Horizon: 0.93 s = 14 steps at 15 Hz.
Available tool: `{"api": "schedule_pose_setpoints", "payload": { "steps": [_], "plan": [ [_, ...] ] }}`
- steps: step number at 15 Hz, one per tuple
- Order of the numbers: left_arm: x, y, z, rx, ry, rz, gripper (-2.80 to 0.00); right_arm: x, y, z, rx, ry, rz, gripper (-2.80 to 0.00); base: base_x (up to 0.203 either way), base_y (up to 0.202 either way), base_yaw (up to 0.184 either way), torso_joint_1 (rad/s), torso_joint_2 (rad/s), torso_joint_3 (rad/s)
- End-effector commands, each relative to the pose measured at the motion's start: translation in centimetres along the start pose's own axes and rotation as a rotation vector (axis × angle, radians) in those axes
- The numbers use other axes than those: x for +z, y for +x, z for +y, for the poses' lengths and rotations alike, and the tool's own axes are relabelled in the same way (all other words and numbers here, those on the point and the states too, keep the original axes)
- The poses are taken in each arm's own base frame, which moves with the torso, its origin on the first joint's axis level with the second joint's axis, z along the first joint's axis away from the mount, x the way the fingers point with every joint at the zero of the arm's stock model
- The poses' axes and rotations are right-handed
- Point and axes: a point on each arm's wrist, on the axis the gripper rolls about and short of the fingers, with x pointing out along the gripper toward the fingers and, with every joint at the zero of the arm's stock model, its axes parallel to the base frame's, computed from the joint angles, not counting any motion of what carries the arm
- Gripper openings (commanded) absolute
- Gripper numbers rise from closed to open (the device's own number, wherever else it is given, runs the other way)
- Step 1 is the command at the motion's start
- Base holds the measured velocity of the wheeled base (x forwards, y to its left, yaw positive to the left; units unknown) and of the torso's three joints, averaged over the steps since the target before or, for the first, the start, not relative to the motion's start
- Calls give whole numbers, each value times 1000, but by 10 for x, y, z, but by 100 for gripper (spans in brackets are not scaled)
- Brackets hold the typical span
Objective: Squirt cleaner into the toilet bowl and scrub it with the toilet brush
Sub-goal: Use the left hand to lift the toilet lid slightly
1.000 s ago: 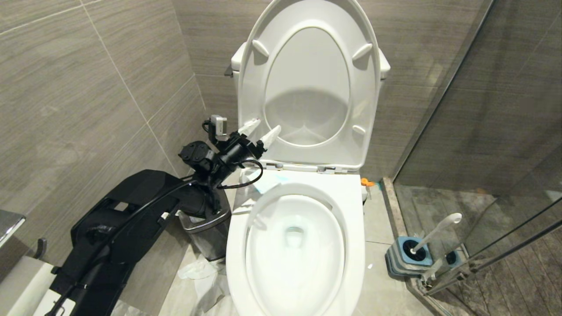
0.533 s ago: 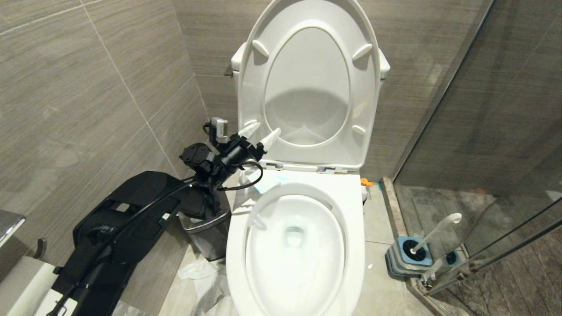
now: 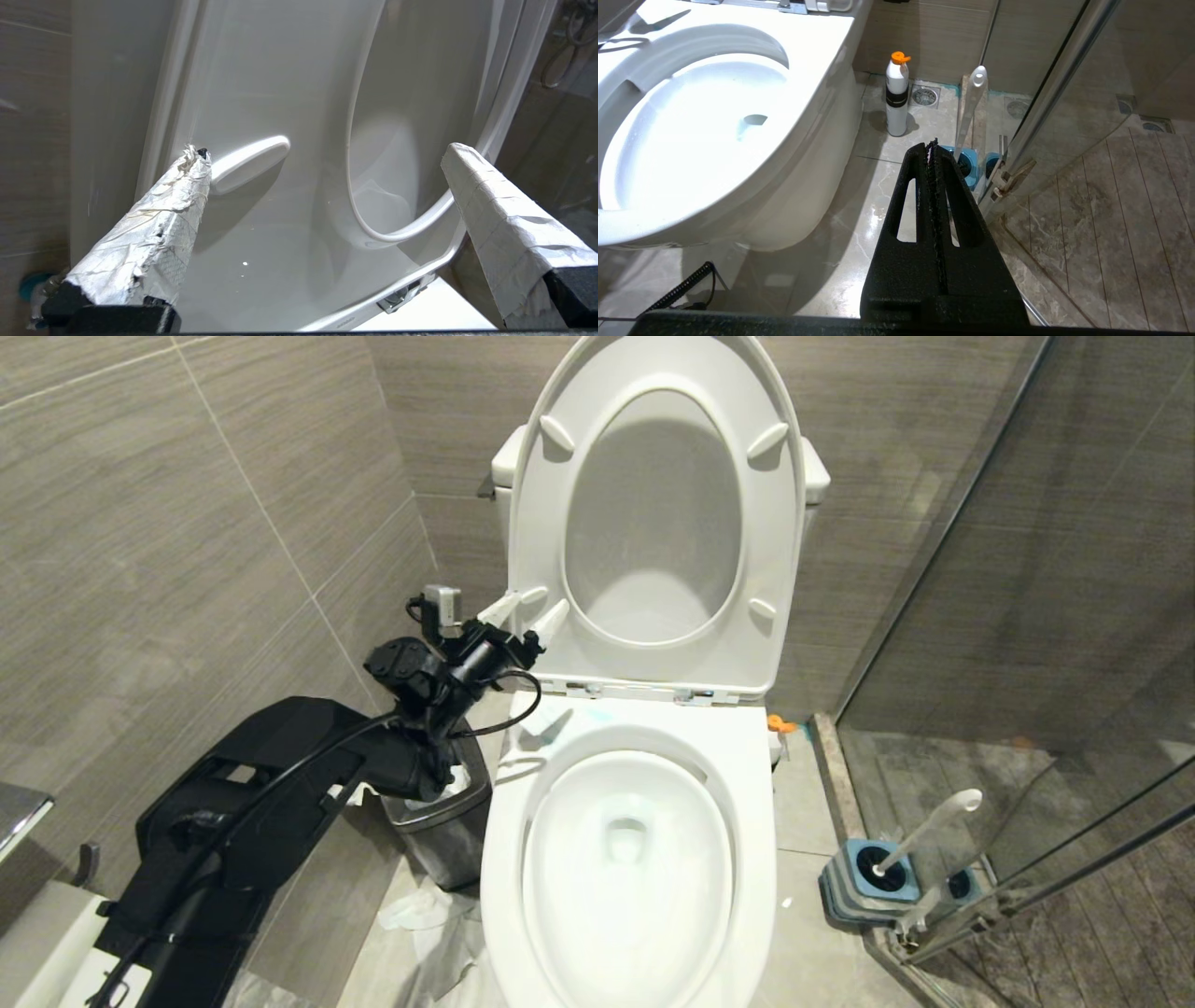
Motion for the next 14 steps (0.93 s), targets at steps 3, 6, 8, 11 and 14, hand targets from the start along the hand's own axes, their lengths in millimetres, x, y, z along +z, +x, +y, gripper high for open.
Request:
{"api": "schedule_pose_setpoints", "payload": {
  "steps": [3, 6, 8, 11, 14],
  "plan": [
    [-2, -2, 7, 46, -14, 22, 0, 0, 0, 0, 0, 0, 1, -280, 0, 0, 0, 0, 0, 0],
    [-6, -1, 5, 49, -23, 43, 0, 0, 0, 0, 0, 0, 1, -280, 0, 0, 0, 0, 0, 0],
    [-9, 0, 3, 49, -27, 54, 0, 0, 0, 0, 0, 0, 1, -280, 0, 0, 0, 0, 0, 0],
    [-5, 0, 2, 49, -26, 54, 0, 0, 0, 0, 1, 0, 1, -280, 0, 0, 0, 0, 0, 0],
    [19, -9, 1, 75, -32, 70, 0, 0, 0, 0, 0, 0, 1, -280, 0, 0, 0, 0, 0, 0]
  ]
}}
